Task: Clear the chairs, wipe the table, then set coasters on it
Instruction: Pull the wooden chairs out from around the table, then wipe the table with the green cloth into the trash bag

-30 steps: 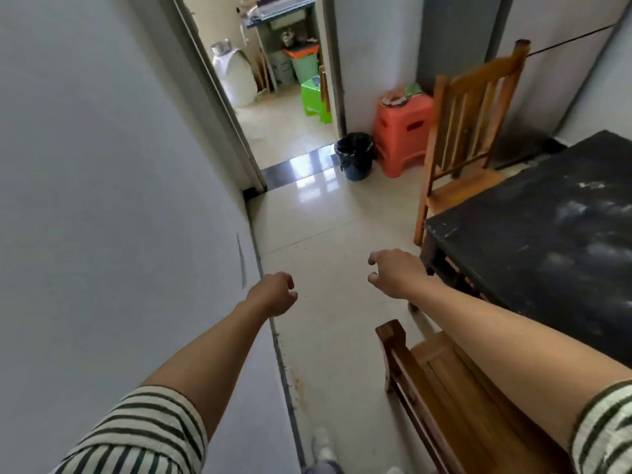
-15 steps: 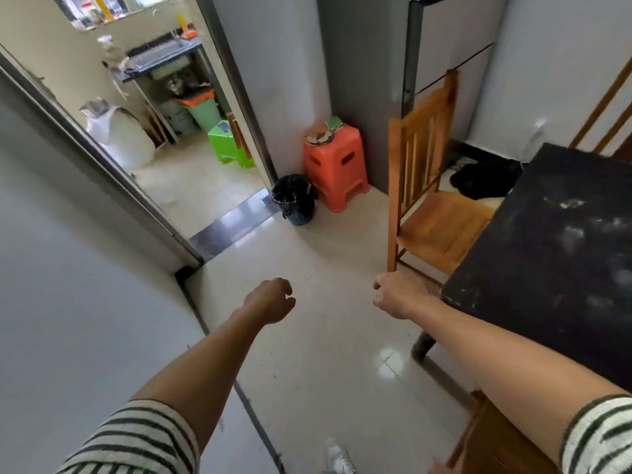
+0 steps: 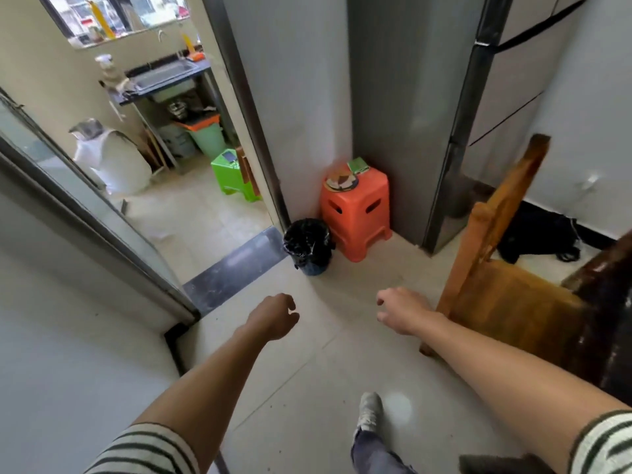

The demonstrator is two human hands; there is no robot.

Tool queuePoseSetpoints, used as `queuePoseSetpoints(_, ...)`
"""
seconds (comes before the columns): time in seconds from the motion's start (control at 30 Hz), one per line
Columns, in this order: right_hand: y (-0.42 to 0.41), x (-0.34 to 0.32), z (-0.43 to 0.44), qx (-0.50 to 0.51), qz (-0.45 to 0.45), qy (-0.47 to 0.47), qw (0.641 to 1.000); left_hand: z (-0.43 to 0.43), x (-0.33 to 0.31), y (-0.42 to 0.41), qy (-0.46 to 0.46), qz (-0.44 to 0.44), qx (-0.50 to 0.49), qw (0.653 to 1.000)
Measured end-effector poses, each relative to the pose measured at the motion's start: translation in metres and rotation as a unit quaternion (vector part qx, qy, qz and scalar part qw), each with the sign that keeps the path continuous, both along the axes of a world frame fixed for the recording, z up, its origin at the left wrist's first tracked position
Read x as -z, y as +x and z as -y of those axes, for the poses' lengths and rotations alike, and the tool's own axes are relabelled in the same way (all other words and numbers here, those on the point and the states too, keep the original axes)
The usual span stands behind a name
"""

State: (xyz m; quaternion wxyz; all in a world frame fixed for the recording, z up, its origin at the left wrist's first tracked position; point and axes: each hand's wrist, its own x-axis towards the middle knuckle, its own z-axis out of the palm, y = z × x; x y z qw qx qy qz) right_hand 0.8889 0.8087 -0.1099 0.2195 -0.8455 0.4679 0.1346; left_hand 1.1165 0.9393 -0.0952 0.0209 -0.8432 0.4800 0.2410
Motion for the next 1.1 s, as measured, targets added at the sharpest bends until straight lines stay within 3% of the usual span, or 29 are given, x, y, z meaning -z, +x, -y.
queuePoseSetpoints(0.43,0.199,-0.018,0.273,-0.023,-0.012,0.022,0.999,0.235,0.003,0.187,0.010,-0.049,-0.059,0.997)
queuePoseSetpoints(0.73,0.295,0.016,0.447,0.034,-0.050,0.033,0.998,0.443,0.043,0.309,0.024,-0.077,-0.007,0.997)
queuePoseSetpoints(1.1,0.345,0.049,0.623,0.073,-0.077,0.092,0.990,0.645,0.071,0.353,0.046,-0.103,0.034,0.993)
